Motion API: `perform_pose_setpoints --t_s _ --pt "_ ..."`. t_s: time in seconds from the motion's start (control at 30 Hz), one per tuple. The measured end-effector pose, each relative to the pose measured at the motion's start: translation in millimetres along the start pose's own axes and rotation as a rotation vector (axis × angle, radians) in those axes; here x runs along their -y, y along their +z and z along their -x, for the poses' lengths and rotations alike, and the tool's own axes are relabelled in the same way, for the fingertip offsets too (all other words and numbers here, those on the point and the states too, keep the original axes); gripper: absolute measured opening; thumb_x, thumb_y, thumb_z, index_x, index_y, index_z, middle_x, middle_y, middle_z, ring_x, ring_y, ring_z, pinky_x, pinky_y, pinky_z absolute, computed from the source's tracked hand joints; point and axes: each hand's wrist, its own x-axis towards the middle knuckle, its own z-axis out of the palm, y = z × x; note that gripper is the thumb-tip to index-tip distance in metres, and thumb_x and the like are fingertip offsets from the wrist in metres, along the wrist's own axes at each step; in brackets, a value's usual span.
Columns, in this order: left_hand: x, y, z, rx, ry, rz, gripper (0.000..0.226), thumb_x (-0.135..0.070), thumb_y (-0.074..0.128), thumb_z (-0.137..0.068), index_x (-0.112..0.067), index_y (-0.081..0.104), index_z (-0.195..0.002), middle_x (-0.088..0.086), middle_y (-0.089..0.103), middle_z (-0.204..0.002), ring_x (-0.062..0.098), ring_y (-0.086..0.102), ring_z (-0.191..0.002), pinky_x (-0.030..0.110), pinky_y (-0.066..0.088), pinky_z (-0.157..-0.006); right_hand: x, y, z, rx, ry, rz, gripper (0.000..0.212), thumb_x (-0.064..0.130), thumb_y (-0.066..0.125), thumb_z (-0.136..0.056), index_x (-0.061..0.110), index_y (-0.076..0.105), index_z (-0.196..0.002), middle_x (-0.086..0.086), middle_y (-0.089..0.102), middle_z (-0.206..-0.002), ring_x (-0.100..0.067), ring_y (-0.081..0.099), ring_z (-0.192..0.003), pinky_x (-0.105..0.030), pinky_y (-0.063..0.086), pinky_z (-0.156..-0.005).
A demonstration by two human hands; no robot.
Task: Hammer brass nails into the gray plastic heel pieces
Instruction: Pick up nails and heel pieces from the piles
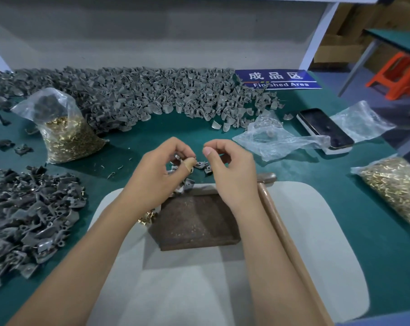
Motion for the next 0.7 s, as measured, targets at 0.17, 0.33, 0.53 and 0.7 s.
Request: perform_pose_setpoints --t_s 0.17,0.33,0.53,0.7 --pt "8.4 -11.6 10.2 -0.081 -0.107 0.265 0.015 -0.019 0.073 -0.094 -0.027 0.070 -0.107 -0.007 0.076 -0.096 0.014 0.073 -0.095 0.026 0.055 -0.089 4.4 -0.2 4.4 0.077 -0.063 0.040 0.006 0.015 0.071 -0.096 0.019 0.074 -0.096 0.014 0.071 -0.086 0.000 0.063 -0.080 -0.012 0.046 -0.074" --pt "3.6 -13.6 11.0 -0.051 -0.167 0.435 0.007 -0.018 0.068 -0.097 -0.023 0.073 -0.099 -0.004 0.079 -0.092 0.007 0.073 -0.088 0.016 0.052 -0.079 10.5 2.7 10.6 0.168 -0.203 0.080 0.010 0.016 0.073 -0.095 0.025 0.074 -0.097 0.017 0.073 -0.090 -0.002 0.067 -0.087 -0.012 0.047 -0.079" --pt "2.7 -15.2 14.5 -0.023 -0.218 0.422 0.010 -0.020 0.066 -0.099 -0.021 0.075 -0.095 -0.007 0.077 -0.086 0.005 0.070 -0.083 0.019 0.055 -0.077 11.6 5.2 13.0 0.172 -0.257 0.117 0.015 0.015 0.076 -0.092 0.029 0.073 -0.096 0.021 0.071 -0.089 0.002 0.066 -0.086 -0.008 0.045 -0.078" --pt "2.4 -34.0 20.2 0.029 -0.218 0.236 0.007 -0.028 0.069 -0.097 -0.024 0.073 -0.094 -0.013 0.075 -0.088 0.003 0.069 -0.081 0.013 0.051 -0.074 13.4 5.8 14.7 0.197 -0.297 0.166 0.010 0.017 0.075 -0.092 0.027 0.075 -0.096 0.022 0.071 -0.090 0.003 0.065 -0.087 -0.006 0.043 -0.077"
